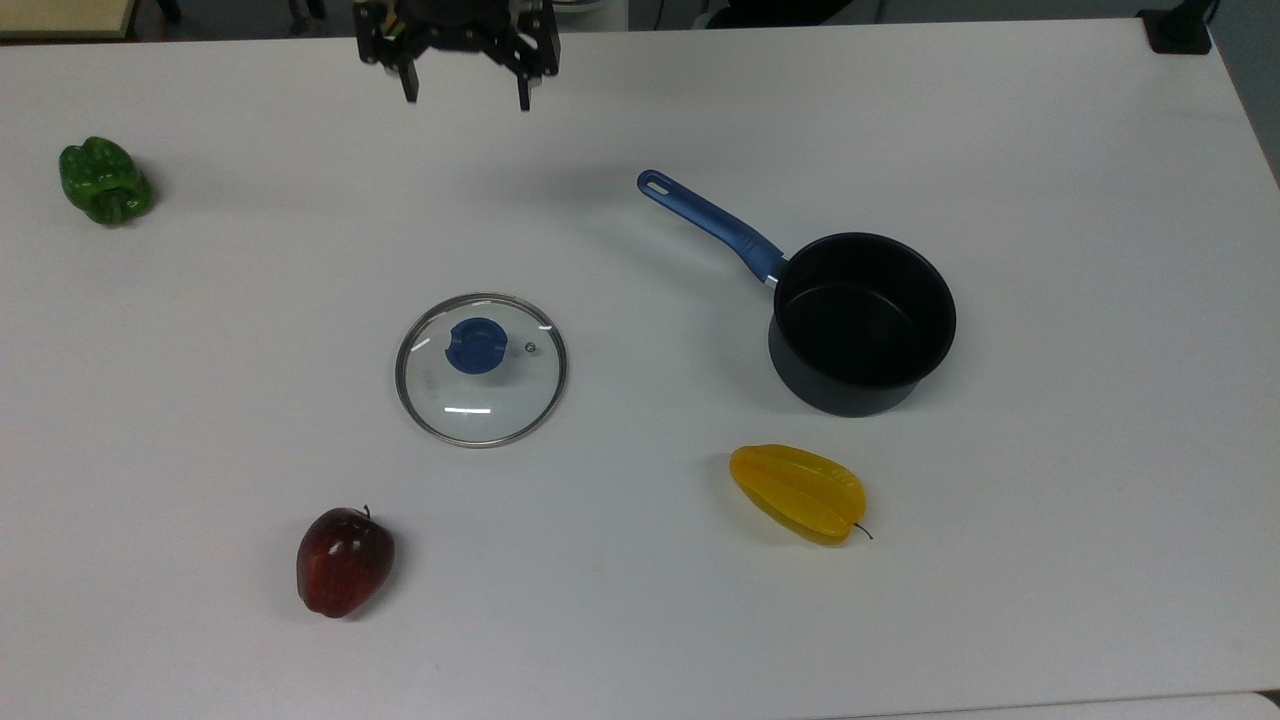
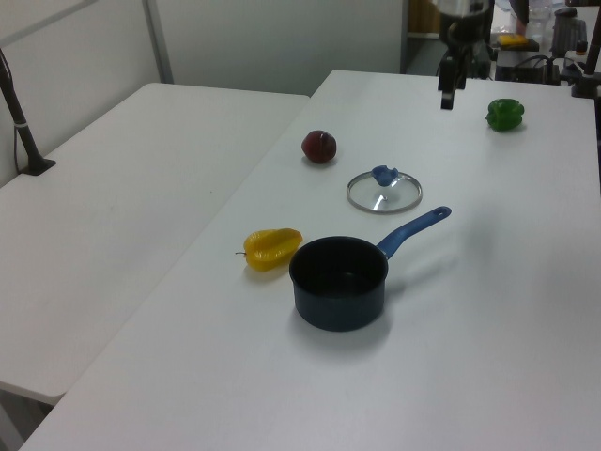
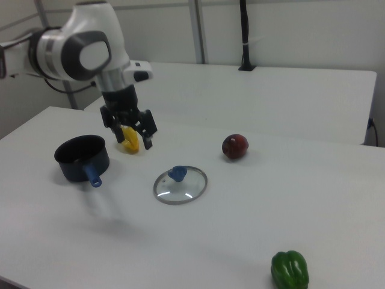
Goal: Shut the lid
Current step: 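Move the gripper over the glass lid's blue knob and lower it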
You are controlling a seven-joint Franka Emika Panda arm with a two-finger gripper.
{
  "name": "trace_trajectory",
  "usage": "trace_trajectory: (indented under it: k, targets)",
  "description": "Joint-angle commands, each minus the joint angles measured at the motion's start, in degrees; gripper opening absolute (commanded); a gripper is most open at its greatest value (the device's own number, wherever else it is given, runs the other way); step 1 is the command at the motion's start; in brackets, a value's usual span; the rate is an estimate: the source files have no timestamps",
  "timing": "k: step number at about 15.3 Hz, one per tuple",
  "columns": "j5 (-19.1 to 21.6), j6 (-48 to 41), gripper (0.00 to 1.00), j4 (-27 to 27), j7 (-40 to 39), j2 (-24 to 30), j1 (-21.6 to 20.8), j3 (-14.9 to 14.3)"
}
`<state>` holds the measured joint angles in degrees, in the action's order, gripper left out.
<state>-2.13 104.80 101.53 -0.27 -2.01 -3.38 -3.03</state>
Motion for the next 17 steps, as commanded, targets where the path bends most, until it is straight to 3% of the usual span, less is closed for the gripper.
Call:
trace_trajectory:
  k: [1,7,17]
  targets:
    - [1.2,7.6,1.00,2.8,-0.4,-3.2,0.9,0.0]
    - [1.2,25.8,1.00,8.9,2.4,-7.6,0.7,0.0]
    - [0.3,45.7,1.00,9.7,4.9,-16.3,0.6,0.0]
